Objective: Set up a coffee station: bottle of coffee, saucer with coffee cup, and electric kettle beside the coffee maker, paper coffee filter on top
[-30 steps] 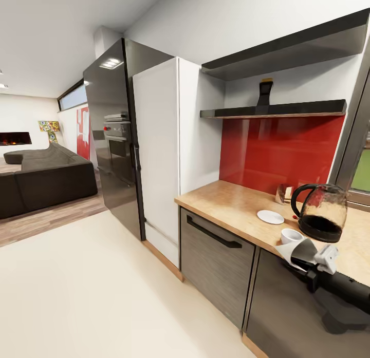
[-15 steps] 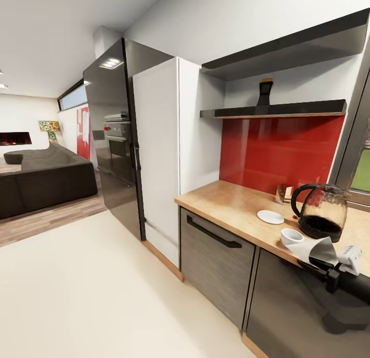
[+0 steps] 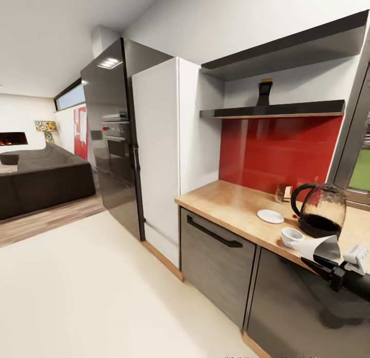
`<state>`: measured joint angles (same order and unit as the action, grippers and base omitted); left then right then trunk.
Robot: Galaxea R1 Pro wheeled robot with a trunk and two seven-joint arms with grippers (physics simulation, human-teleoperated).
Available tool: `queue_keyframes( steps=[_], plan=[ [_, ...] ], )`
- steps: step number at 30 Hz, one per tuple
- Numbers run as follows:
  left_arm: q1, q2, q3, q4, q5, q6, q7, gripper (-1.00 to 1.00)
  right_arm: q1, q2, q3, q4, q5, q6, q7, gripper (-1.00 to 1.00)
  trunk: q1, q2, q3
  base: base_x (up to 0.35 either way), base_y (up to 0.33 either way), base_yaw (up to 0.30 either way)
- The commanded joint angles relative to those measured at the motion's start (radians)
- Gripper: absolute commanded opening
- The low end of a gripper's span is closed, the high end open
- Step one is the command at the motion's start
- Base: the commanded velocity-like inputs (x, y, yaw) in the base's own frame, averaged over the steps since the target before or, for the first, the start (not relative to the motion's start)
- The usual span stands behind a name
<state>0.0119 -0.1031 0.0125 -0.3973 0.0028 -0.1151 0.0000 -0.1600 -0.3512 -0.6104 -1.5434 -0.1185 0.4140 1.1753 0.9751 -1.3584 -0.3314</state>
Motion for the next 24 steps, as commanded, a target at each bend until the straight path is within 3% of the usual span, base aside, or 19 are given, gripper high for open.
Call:
queue_keyframes(
  steps=[1,10,24],
  plan=[
    [0.000,0.000,0.001,-0.002,0.000,-0.001,0.000,1.00,-0.001,0.000,-0.001,0.000,-0.005,0.009,0.003,-1.00,0.000,-0.001,-0.001,0.000,0.044,-0.202],
    [0.000,0.000,0.002,-0.001,0.000,-0.001,0.000,1.00,0.000,0.000,-0.002,0.000,-0.006,0.009,0.003,-1.00,0.000,-0.001,-0.001,0.000,0.010,-0.232],
    [0.000,0.000,0.003,-0.001,0.000,-0.001,0.000,1.00,0.002,0.001,-0.005,0.000,-0.031,0.011,0.001,-1.00,0.000,-0.001,-0.001,0.000,0.000,-0.024]
  ],
)
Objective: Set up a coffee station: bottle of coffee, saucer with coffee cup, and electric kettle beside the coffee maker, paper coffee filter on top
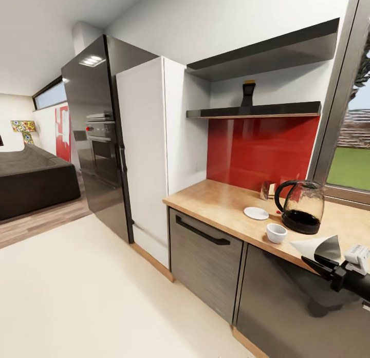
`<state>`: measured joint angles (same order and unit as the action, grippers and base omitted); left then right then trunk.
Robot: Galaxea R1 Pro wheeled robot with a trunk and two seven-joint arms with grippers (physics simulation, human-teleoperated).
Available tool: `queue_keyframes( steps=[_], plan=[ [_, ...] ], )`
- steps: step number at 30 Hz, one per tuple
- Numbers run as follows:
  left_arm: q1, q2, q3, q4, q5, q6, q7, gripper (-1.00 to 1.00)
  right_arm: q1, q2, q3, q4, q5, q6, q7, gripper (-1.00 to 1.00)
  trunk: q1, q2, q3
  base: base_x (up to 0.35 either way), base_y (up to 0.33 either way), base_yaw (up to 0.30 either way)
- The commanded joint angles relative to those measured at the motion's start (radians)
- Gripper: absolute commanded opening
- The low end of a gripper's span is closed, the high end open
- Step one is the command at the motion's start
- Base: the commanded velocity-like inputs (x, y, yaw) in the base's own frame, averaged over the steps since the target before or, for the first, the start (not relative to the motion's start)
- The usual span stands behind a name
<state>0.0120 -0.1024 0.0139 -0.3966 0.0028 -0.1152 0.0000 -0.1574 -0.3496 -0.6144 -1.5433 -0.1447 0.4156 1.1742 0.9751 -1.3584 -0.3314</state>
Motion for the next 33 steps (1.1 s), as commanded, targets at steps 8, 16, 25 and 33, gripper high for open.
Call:
queue_keyframes(
  steps=[8,16,25,33],
  plan=[
    [0.000,0.000,0.001,-0.001,0.000,-0.001,0.000,1.00,0.001,0.000,-0.001,0.000,-0.014,0.009,0.002,-1.00,0.000,-0.001,0.002,0.000,0.000,-0.131],
    [0.000,0.000,0.001,-0.002,0.000,-0.001,0.000,1.00,0.001,0.000,-0.001,0.000,-0.015,0.009,0.002,-1.00,0.000,-0.001,0.007,0.000,0.000,-0.248],
    [0.000,0.000,0.002,-0.001,0.000,-0.001,0.000,1.00,0.001,0.000,-0.001,0.000,-0.015,0.009,0.002,-1.00,0.000,-0.001,0.013,0.000,0.000,-0.259],
    [0.000,0.000,0.003,-0.002,0.000,-0.001,0.000,1.00,0.001,0.000,-0.001,0.000,-0.015,0.009,0.002,-1.00,0.000,-0.001,0.019,0.000,0.000,-0.260]
  ],
)
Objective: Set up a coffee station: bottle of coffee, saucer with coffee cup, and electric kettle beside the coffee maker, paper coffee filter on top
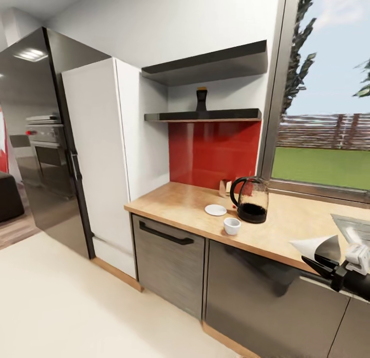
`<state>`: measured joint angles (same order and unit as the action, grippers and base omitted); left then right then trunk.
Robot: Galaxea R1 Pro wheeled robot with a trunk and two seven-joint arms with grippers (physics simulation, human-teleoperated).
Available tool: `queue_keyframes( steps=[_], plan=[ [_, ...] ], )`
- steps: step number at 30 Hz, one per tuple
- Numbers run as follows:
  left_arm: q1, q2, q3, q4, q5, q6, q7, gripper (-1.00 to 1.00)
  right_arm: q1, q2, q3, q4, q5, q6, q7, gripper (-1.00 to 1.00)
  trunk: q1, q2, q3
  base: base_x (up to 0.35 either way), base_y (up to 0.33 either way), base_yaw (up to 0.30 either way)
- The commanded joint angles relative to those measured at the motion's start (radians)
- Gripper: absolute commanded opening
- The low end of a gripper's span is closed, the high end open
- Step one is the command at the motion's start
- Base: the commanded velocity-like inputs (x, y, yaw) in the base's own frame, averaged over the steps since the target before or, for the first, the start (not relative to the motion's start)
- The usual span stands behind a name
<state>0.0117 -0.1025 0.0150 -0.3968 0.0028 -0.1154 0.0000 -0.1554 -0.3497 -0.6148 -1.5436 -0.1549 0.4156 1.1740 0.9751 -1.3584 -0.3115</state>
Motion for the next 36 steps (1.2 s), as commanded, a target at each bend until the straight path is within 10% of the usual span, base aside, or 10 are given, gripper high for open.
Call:
queue_keyframes(
  steps=[1,36],
  plan=[
    [0.001,0.000,0.001,-0.002,0.000,-0.001,0.000,1.00,-0.001,0.000,0.000,0.000,-0.005,0.009,0.003,-1.00,0.000,-0.001,0.000,0.000,0.000,-0.260],
    [0.001,0.000,0.002,-0.002,0.000,-0.001,0.000,1.00,-0.001,0.000,0.000,0.000,-0.005,0.009,0.003,-1.00,0.000,-0.001,0.024,0.000,0.000,-0.260]
  ],
)
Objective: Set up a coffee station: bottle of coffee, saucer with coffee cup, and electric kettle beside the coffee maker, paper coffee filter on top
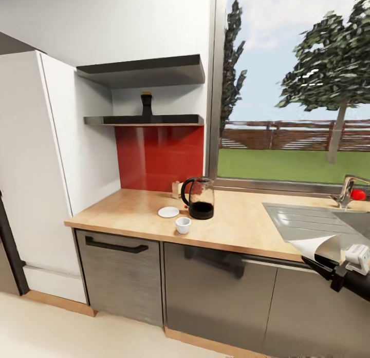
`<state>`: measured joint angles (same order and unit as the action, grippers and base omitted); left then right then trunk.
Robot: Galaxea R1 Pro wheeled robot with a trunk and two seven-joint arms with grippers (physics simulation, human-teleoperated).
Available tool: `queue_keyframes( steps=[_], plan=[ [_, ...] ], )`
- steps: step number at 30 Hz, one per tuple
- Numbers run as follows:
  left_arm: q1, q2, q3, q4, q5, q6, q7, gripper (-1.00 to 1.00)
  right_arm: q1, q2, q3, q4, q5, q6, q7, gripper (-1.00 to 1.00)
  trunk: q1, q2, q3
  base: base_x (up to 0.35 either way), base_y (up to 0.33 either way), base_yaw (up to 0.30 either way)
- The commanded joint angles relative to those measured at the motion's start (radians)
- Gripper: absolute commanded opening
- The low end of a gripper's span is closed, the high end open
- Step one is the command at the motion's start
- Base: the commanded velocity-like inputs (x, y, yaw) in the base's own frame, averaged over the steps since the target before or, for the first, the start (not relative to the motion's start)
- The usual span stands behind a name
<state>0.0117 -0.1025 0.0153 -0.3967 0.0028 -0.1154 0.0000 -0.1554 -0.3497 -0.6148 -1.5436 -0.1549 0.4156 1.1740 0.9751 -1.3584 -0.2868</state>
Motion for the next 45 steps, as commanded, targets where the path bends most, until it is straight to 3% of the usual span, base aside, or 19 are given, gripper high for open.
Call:
queue_keyframes(
  steps=[1,45],
  plan=[
    [0.001,0.000,0.002,-0.002,0.000,-0.001,0.000,1.00,-0.001,0.000,0.000,0.000,-0.005,0.009,0.003,-1.00,0.000,-0.001,0.000,0.000,0.000,-0.260],
    [0.001,0.000,0.002,-0.002,0.000,-0.001,0.000,1.00,-0.001,0.000,0.000,0.000,-0.005,0.009,0.003,-1.00,0.000,-0.001,0.030,0.001,-0.001,-0.259]
  ],
)
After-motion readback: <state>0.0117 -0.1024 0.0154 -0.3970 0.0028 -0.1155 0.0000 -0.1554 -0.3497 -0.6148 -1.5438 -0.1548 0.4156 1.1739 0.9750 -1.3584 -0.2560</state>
